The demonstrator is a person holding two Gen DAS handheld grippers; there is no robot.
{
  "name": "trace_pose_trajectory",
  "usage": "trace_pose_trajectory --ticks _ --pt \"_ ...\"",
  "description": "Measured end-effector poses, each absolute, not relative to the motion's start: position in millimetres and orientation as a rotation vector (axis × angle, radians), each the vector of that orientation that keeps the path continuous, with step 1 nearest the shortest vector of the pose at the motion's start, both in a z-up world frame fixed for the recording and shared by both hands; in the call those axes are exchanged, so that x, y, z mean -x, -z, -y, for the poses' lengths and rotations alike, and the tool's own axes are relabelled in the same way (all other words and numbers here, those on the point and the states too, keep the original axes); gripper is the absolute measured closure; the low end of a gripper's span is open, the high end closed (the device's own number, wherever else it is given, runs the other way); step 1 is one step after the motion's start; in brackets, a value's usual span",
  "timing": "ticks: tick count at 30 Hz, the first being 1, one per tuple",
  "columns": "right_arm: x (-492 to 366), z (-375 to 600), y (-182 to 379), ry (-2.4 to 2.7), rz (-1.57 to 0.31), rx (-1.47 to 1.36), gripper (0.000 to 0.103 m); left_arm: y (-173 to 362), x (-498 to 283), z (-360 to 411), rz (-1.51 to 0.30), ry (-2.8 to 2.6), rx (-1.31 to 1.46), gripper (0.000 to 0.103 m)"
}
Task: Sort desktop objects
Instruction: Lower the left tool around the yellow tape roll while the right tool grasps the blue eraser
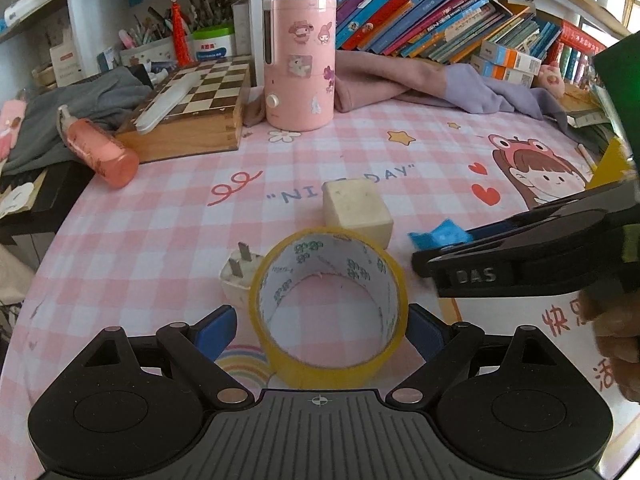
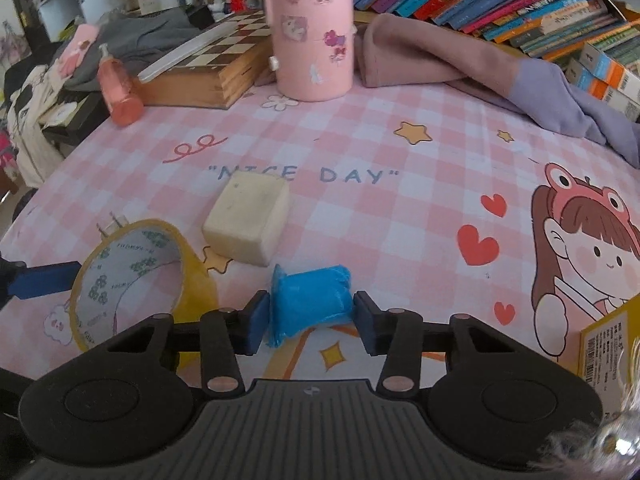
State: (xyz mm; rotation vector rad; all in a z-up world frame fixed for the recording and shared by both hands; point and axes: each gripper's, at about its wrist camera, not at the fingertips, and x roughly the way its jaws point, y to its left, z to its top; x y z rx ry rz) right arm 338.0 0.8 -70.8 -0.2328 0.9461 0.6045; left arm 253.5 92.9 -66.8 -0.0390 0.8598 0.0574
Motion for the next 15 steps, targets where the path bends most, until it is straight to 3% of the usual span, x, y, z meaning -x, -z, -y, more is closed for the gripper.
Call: trace_pose_trajectory --ticks 11,15 --pt "-338 30 53 -0.507 -0.914 0.178 0.061 75 -270 -91 -0.87 -0.07 0.065 0.011" --pt "-332 36 48 -0.497 -0.913 0.167 0.061 77 -269 -92 -0.864 -0.069 0.074 0.019"
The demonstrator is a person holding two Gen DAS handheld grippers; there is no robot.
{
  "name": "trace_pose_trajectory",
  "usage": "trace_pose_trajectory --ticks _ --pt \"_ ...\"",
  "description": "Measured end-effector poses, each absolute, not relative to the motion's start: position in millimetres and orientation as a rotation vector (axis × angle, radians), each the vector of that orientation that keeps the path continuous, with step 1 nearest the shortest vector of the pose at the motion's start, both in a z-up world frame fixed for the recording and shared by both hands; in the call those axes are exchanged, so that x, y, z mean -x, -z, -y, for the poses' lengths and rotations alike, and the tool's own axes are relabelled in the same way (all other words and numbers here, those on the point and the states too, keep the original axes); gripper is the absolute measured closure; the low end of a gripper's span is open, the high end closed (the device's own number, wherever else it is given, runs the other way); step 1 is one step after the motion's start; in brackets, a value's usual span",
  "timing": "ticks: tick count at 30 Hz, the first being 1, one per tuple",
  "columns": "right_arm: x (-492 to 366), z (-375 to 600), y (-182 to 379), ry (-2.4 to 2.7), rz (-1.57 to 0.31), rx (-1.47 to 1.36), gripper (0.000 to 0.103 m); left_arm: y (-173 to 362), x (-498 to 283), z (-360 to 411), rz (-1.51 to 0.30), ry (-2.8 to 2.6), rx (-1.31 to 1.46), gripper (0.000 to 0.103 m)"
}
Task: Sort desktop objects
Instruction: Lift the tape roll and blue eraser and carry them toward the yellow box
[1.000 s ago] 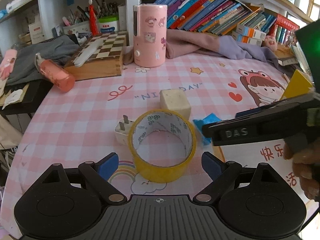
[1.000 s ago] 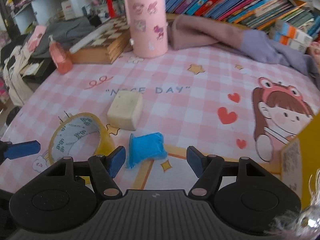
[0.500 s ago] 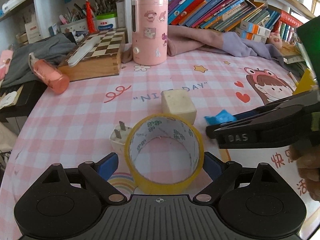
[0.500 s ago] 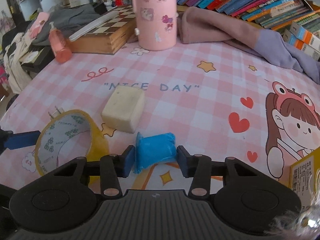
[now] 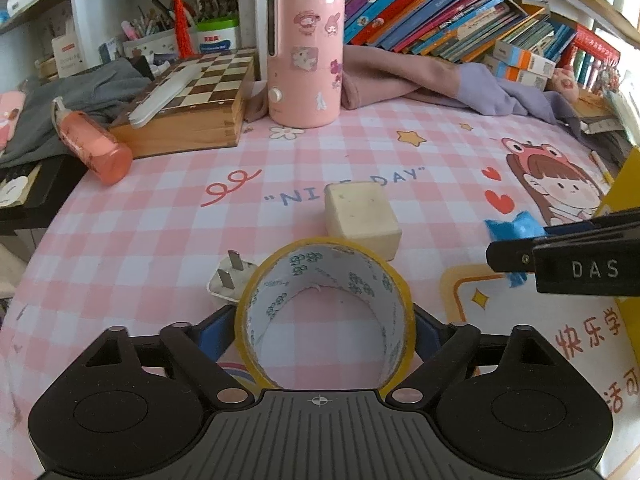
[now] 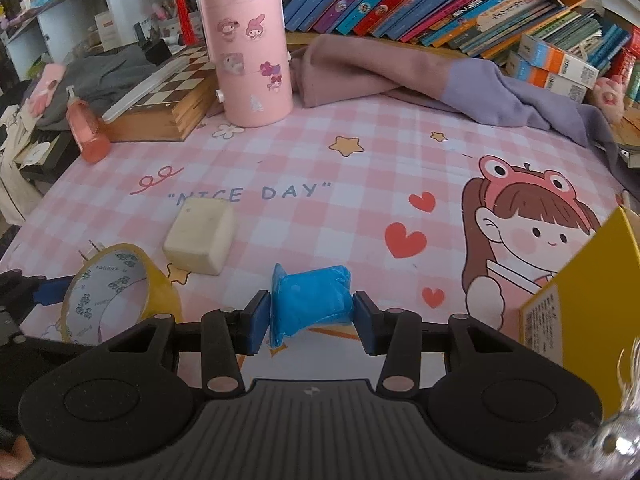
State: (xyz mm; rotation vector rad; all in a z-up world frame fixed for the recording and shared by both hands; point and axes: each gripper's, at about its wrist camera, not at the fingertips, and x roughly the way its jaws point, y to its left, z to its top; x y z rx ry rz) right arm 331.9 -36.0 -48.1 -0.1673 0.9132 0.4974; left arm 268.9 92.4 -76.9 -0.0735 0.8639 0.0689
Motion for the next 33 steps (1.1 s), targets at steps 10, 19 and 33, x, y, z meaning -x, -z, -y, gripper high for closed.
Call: trace_pose_trajectory --ticks 10,19,33 --pt "-312 40 37 -0.489 -0.885 0.149 0.061 51 -243 -96 -0.82 -0.018 0.099 0.019" --pt "-280 48 17 -0.478 -0.826 0.128 0.061 13 -207 -101 -0.725 -0.019 0.13 0.019" --pt "-196 60 -4 -0.49 -0.768 0.11 0.061 -17 -131 -99 -0.649 0.027 0.164 0.019"
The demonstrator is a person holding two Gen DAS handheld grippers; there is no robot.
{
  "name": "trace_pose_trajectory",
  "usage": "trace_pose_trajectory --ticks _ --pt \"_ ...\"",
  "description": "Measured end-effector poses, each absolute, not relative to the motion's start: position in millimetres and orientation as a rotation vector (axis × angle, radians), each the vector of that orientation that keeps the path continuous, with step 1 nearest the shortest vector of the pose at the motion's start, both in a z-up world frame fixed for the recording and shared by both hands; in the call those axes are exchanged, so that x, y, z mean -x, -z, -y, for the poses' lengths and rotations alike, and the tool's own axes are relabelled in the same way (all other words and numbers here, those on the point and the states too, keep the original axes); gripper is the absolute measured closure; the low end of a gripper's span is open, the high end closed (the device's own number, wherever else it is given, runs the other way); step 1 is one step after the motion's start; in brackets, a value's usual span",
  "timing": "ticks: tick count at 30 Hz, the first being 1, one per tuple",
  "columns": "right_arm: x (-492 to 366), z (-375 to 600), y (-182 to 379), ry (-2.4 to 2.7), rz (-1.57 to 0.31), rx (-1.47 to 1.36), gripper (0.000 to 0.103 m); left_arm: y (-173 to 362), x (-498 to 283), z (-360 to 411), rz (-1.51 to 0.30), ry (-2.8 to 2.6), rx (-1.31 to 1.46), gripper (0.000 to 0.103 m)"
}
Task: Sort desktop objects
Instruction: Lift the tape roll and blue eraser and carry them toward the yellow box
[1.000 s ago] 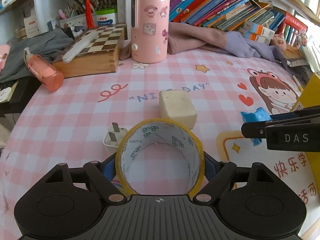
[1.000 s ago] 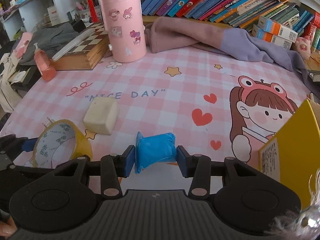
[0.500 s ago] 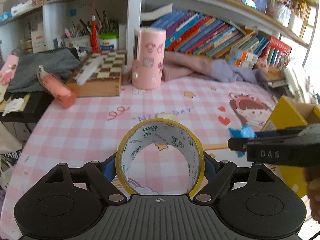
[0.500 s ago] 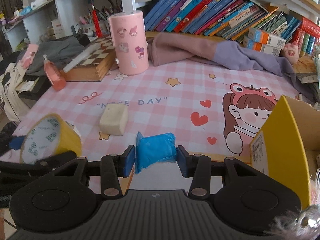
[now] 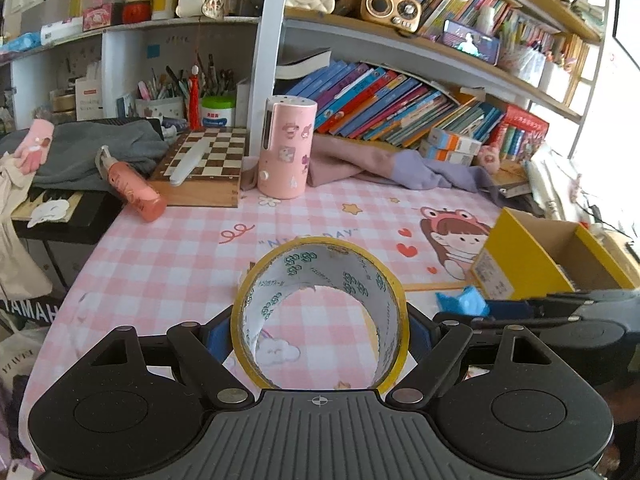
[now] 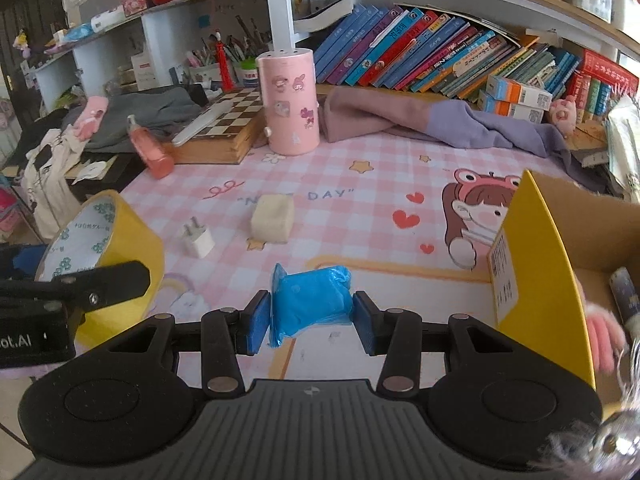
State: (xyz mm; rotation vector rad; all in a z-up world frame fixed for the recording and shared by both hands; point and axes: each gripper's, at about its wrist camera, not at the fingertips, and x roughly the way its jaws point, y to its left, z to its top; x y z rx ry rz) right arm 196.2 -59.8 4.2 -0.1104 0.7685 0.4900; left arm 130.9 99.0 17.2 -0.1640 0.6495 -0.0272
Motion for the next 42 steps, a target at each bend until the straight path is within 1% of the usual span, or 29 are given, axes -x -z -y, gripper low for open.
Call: trace_pose_trajectory --ticks 11,22,31,42 --pt "-121 70 -4 -0.479 -0.792 0.068 0.062 -26 -61 -104 -0.65 0.057 0.204 0.019" --pt "-62 90 -7 -0.429 -0.783 0.027 0.062 -31 -18 -96 -0.636 0.12 0.205 0.019" --pt "-24 113 -7 -0.354 -0.778 0.01 0.062 -33 -1 -76 -0.629 0.227 0.192 0.019" --pt "8 160 -6 -0.19 -0.789 -0.066 0.062 -30 -2 -34 -0.655 0.416 0.136 0.019"
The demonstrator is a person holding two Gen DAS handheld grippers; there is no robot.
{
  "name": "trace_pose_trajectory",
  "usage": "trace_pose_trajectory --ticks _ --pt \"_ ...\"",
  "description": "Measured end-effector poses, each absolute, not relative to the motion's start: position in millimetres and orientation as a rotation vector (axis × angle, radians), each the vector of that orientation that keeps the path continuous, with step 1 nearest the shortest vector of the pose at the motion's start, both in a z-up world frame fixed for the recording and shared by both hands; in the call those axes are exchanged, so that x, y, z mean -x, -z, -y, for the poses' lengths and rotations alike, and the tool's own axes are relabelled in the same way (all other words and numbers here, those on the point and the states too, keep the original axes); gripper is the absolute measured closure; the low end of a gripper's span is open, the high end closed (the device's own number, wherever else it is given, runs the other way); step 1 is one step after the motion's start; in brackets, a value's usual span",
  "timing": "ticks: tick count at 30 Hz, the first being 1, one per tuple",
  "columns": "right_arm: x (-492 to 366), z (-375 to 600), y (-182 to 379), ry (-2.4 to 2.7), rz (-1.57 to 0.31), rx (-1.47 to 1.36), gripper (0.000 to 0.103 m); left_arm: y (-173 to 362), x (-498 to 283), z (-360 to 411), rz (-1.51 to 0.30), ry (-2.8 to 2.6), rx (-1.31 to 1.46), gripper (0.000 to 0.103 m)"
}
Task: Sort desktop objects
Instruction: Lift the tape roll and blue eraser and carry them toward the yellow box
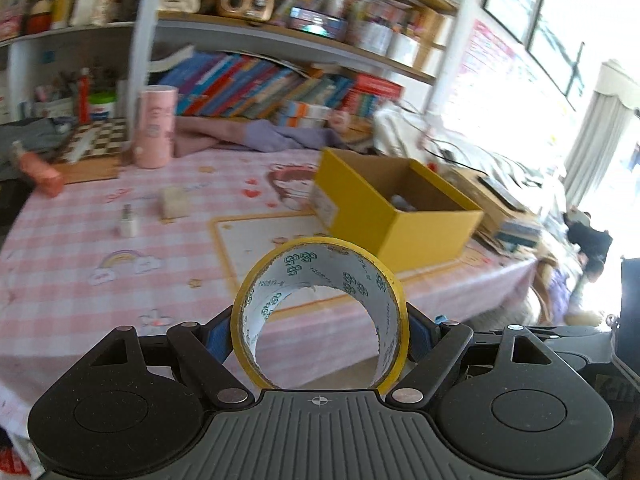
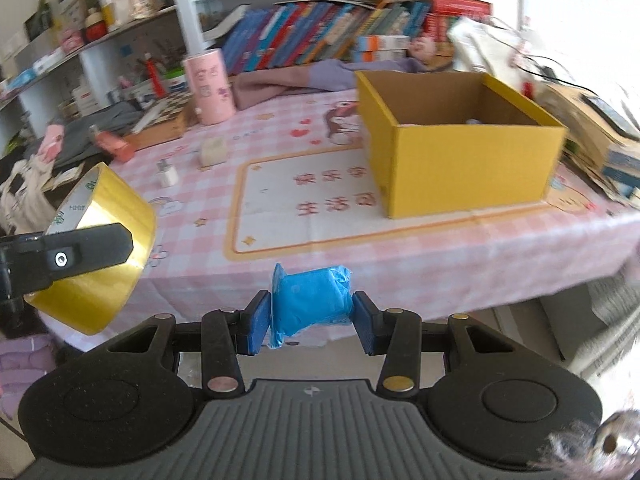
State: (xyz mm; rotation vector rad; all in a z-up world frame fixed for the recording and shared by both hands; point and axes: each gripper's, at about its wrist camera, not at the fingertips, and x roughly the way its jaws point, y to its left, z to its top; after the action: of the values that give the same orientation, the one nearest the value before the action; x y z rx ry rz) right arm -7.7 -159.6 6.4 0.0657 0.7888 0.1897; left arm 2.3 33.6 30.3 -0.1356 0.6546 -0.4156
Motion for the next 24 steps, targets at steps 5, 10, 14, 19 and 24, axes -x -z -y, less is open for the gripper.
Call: trace_pose_trajectory --ticks 5,10,14,19,24 --pt "22 179 -7 -0.116 -0.791 -0.086 0.062 -29 -2 -17 -0.662 0.488 0.122 0.019" --pt "35 195 -7 -0.049 -0.791 -0.103 0.062 -29 -2 3 -0.667 0.557 0.09 0.019" --pt "42 206 -7 -0.007 -0.794 -0.119 0.062 -29 0 17 -0.667 0.606 0.061 0.019" --pt "46 215 -9 0.025 -0.789 -0.128 0.062 -28 -4 29 -0.681 0.643 0.038 0.019" --pt "46 223 -9 0.054 -0.788 -0.14 0.062 -27 -7 43 -0.687 0.678 0.014 0.019"
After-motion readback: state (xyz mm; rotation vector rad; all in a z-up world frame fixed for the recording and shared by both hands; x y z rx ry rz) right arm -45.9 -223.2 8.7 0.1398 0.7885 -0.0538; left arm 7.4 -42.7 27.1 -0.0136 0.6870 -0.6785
